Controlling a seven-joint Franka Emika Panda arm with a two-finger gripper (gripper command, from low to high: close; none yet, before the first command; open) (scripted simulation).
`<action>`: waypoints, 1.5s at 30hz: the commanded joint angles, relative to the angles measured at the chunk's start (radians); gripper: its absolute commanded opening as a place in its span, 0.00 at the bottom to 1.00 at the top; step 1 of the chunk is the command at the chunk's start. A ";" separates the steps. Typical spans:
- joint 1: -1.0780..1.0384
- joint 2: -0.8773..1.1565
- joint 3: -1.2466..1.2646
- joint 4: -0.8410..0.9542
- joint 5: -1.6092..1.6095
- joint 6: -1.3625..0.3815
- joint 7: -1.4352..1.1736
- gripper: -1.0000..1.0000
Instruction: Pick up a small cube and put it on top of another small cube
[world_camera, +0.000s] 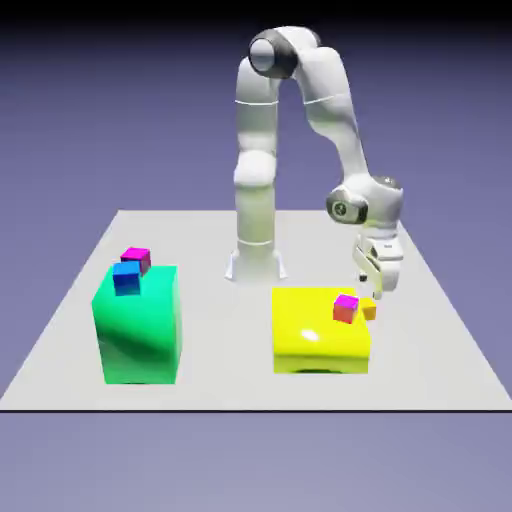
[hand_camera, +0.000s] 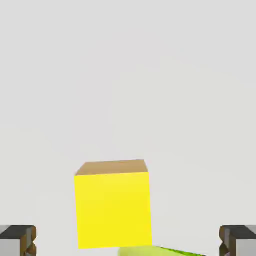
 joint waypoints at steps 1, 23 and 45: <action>-0.025 0.033 0.036 0.005 0.033 0.027 -0.024 0.50; -0.067 -0.011 0.022 0.061 0.008 -0.044 -0.007 0.00; -0.864 -0.221 -0.203 0.551 -0.118 -0.632 -0.583 0.00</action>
